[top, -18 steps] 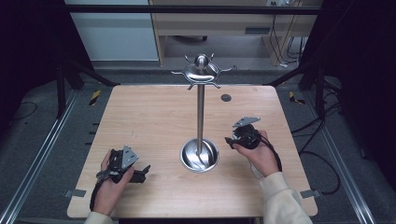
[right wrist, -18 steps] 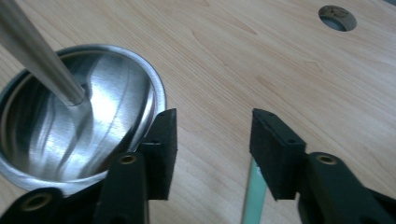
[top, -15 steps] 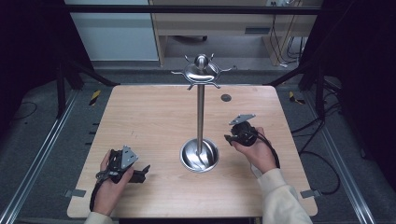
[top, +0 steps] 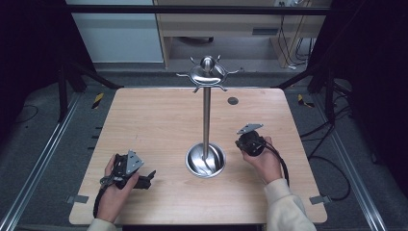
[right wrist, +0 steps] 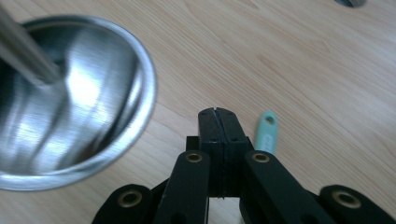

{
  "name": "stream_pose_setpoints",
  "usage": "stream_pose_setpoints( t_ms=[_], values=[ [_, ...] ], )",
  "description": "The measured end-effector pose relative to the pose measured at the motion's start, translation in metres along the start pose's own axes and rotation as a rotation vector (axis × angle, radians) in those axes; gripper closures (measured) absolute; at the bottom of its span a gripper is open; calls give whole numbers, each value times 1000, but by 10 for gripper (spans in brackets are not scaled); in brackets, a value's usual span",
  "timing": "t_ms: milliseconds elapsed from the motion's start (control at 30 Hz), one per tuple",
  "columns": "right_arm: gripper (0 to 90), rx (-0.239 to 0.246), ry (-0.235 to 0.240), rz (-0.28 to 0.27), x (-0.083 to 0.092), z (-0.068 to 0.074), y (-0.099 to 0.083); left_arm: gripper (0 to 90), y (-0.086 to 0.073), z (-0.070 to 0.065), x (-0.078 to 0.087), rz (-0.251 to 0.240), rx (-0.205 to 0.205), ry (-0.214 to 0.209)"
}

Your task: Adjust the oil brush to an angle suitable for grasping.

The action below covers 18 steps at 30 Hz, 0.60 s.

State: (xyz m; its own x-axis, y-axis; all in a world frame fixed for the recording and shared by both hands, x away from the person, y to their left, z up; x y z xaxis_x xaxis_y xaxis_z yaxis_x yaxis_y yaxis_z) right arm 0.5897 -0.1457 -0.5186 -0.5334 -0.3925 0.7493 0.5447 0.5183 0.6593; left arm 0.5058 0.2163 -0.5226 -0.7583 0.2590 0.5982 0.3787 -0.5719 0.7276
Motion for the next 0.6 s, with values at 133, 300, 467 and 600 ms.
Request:
stream_pose_setpoints(
  t_ms=[133, 300, 467, 600],
  values=[
    [900, -35, -15, 27, -7, -8, -9, 26, -1, 0, -1, 4, 5, 2],
    [900, -73, -24, 74, -12, -13, -18, 26, -1, 1, 0, 6, 2, 4],
    [900, -70, -24, 99, -16, -13, -22, 26, 0, 0, 0, 6, 0, 2],
    [900, -80, -32, 123, -20, -15, -26, 26, 0, 1, 0, 3, 2, 5]
  ],
)
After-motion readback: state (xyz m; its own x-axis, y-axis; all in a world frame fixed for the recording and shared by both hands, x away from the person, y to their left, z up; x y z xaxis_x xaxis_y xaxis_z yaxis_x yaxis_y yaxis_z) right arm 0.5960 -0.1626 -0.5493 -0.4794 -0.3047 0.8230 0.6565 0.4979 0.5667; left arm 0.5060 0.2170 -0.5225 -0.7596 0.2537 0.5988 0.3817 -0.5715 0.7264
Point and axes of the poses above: each handheld gripper's, and its own axes: x roughly backward along the jaws, y roughly out of its top, z roughly to its left, the point moved 8 cm from there along -x, roughly forward along the jaws, and after that the axes turned 5 degrees about y, right-handed, at the moved point
